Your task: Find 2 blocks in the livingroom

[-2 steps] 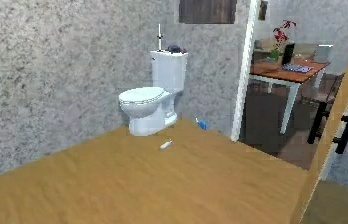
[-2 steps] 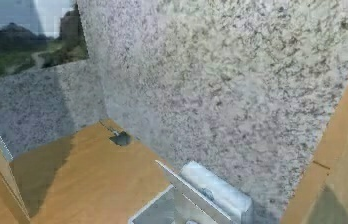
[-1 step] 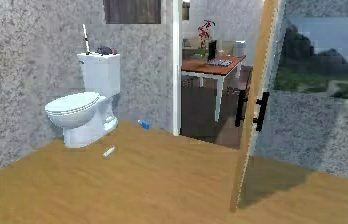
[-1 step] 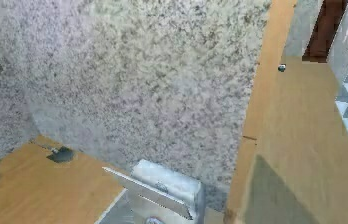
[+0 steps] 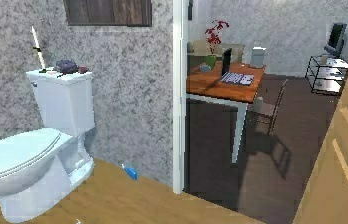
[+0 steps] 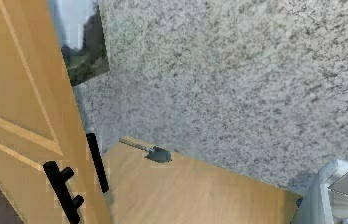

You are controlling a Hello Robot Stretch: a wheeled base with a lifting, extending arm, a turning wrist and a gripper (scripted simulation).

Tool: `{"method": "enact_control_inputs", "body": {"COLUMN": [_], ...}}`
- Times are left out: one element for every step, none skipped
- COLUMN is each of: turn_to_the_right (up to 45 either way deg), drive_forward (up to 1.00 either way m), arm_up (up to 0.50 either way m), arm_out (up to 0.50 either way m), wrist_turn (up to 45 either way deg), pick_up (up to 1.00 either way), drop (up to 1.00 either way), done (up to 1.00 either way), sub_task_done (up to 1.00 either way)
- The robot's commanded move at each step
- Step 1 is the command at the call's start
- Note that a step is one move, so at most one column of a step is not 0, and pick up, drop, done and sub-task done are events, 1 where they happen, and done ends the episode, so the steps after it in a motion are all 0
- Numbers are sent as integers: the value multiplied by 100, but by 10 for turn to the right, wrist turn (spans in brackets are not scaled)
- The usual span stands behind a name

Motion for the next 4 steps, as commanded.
{"method": "enact_control_inputs", "body": {"turn_to_the_right": [60,0,210,0], "drive_forward": [0,20,0,100], "arm_up": [0,0,0,0], "arm_out": [0,0,0,0], "wrist_turn": [0,0,0,0], "pick_up": [0,0,0,0], "drop": [0,0,0,0], "done": [0,0,0,0], "sub_task_done": [0,0,0,0]}}
